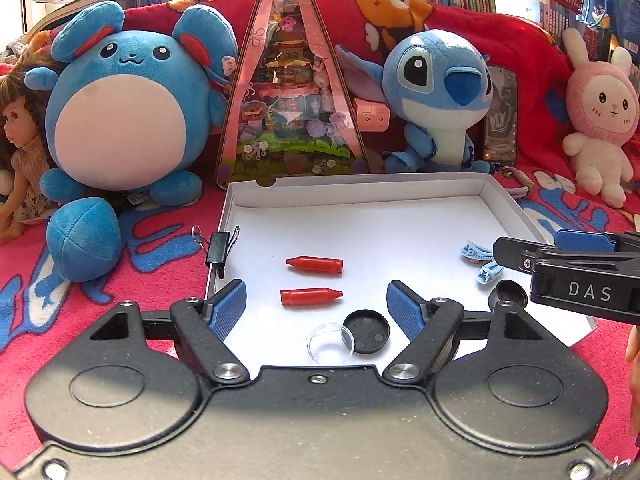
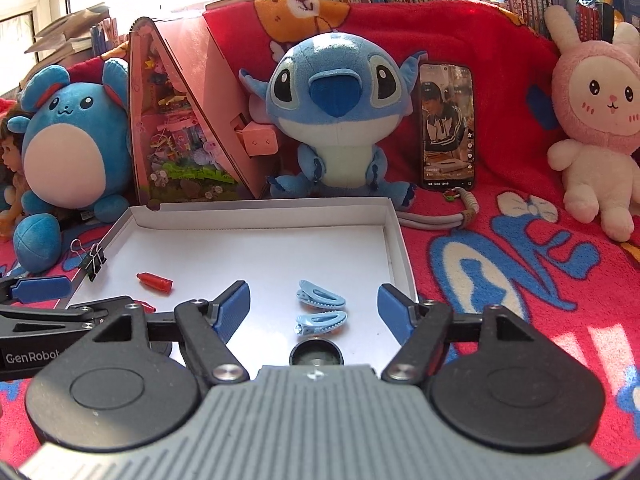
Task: Organize rigid objects
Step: 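Open the left gripper on the red crayon while the right releases the blue clip, then withdraw both grippers from the tray toward the blanket objects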
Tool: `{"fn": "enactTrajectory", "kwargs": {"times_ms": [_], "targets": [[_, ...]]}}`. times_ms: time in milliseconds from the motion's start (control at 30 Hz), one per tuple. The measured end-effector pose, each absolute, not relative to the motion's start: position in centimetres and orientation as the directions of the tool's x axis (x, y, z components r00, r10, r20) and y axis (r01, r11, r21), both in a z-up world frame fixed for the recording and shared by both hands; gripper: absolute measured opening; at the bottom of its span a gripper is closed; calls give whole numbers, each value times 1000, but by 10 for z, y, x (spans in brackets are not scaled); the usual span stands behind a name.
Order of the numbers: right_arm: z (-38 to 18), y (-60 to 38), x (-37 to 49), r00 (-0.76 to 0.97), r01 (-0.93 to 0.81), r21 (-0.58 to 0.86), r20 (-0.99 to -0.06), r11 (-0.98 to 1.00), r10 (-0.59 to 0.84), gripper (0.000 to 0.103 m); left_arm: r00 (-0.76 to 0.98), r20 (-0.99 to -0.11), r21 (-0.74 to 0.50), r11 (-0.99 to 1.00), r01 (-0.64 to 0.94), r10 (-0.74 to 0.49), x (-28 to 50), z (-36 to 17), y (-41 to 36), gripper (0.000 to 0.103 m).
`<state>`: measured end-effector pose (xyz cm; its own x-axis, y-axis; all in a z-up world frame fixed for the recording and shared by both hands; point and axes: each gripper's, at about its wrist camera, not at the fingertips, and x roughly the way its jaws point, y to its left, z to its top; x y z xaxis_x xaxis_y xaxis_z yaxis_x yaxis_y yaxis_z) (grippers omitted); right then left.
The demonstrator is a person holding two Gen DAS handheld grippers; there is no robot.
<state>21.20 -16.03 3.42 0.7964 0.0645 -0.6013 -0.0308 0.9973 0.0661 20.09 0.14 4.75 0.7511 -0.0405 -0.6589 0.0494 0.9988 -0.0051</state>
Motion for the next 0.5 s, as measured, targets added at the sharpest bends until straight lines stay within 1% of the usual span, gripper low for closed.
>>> {"fn": "enactTrajectory", "kwargs": {"times_ms": [367,500], "targets": [[41,-155,162,837,-100,62,-535,993,118,88,758,-644,-32,994,108,-104,147,48,-3,78],[41,-155,144,841,-119,70,-522,990,139,89,755,-646,-32,991,127,-118,128,43,-6,78]]}}
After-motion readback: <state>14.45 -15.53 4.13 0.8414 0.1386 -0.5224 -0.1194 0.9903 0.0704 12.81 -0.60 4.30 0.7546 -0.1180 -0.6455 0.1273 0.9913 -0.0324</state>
